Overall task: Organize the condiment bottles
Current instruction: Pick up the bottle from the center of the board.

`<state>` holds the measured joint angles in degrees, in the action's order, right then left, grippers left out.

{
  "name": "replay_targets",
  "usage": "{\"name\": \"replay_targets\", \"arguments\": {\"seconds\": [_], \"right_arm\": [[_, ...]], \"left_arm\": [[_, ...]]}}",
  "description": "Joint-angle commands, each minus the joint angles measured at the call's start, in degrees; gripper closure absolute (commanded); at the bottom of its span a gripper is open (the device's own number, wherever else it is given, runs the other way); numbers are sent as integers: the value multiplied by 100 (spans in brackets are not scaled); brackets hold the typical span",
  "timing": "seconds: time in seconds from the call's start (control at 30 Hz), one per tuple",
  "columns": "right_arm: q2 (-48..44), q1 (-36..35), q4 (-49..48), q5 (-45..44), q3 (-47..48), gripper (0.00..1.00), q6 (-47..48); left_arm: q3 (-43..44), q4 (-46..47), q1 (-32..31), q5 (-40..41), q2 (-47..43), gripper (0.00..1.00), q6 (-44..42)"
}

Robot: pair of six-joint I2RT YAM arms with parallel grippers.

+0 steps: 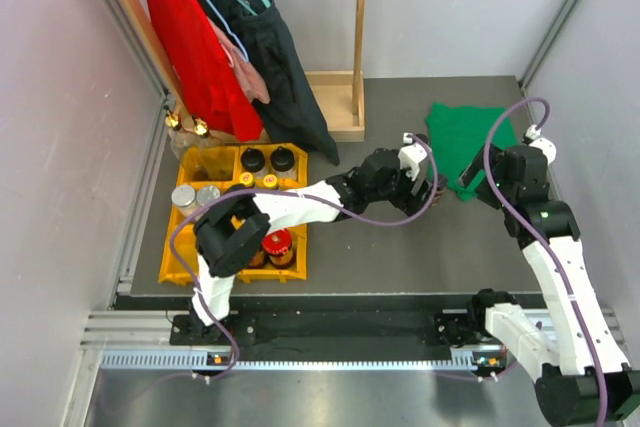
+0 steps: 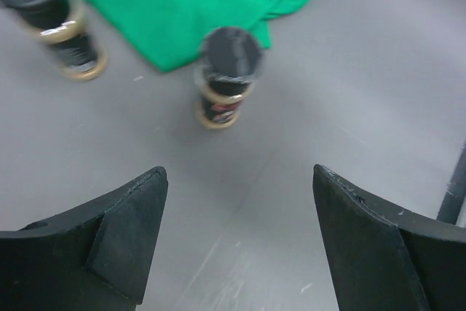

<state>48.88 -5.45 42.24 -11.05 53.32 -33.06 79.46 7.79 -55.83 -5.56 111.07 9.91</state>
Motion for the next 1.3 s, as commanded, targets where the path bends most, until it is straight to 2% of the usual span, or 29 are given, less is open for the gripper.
{"name": "replay_targets", "arguments": {"seconds": [0.0,0.07,0.17,0.47,0.73,0.97,1.17,1.27], "right_arm": [[-230,88,214,-486,346,5,27],[-265,80,258,-503,355,5,45],[-344,97,311,-495,328,5,36],[-608,106,373,-451,231,5,10],[-643,97,364,-433,214,5,10],[-652,97,364,-389,196,5,10],[-696,97,443,-381,240,5,19],[-722,97,487,-398,240,5,10]], "left_arm": [[351,1215,-6,-770,274,15,-130],[456,1434,-15,-1077,398,14,-95],[622,1602,-41,-1087,644,14,-60],[1361,1726,-59,-595,1540,16,46],[1520,1726,-59,-51,1848,19,55],[1529,1988,-59,389,2006,29,125],[1634,2156,-59,398,2138,36,230],[1739,2113,-59,240,2217,49,248]]}}
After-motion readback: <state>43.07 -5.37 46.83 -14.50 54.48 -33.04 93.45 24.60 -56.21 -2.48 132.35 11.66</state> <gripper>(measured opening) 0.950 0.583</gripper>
